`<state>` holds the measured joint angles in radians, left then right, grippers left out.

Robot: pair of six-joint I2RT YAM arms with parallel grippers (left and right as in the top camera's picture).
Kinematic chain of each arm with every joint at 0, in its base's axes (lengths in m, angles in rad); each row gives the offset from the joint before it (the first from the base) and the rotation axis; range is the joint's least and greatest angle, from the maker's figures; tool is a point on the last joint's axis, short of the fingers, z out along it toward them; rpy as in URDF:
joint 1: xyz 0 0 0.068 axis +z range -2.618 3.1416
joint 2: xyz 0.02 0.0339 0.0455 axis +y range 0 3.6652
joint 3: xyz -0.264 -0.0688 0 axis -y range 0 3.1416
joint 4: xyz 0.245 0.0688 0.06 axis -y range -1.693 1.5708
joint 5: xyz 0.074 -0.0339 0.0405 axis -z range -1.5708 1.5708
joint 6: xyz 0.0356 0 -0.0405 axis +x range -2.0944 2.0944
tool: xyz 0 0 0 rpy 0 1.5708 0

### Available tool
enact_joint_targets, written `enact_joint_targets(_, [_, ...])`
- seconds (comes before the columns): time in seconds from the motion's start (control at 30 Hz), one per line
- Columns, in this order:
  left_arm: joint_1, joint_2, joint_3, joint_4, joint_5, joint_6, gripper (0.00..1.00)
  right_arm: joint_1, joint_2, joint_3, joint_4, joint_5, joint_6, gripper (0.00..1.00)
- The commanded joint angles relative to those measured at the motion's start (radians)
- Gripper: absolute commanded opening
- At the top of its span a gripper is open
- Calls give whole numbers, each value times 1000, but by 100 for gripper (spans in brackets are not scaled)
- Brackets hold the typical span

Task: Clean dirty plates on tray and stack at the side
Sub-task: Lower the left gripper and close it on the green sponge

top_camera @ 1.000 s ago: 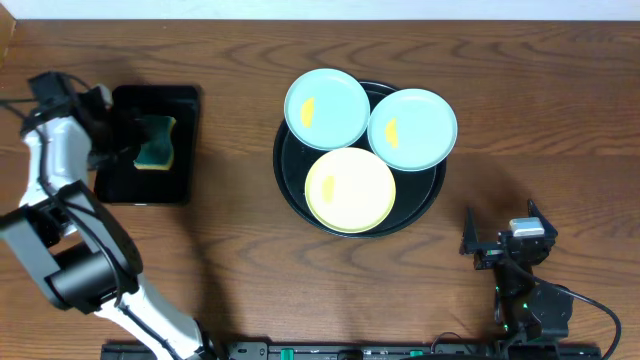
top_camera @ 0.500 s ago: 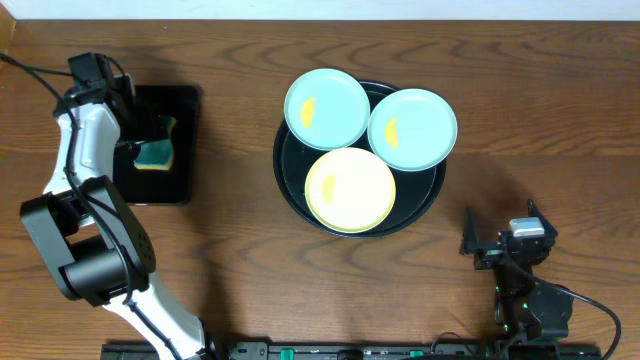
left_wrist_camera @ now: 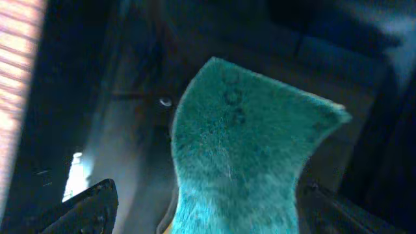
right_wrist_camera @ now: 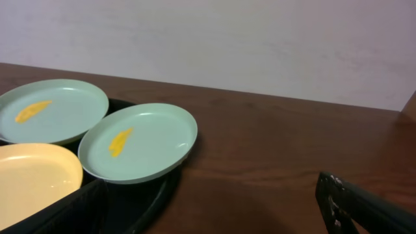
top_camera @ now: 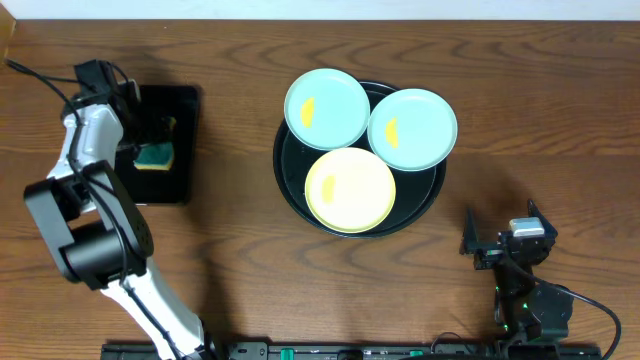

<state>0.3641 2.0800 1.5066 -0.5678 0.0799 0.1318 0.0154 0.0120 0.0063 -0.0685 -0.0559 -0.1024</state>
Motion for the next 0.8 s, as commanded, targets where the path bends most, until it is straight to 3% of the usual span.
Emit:
enact_joint_targets(0.0, [-1,13,-11,9,13,6,91,-3,-3,-1,-5,-2,-4,99])
enact_joint_targets(0.1, [-1,13,-11,8,13,6,89,-3,-3,-1,-5,-2,-3,99])
enact_joint_targets(0.2, [-1,13,-12,0,13,6,80,-3,-3,-1,-5,-2,-3,99])
enact_joint_targets(0.7, [-1,13,-94,-2,14,6,80,-3,-3,-1,-5,-2,-4,99])
enact_joint_targets(0.77, [-1,13,-93,-2,14,6,76,-3,-3,-1,-5,-2,-3,99])
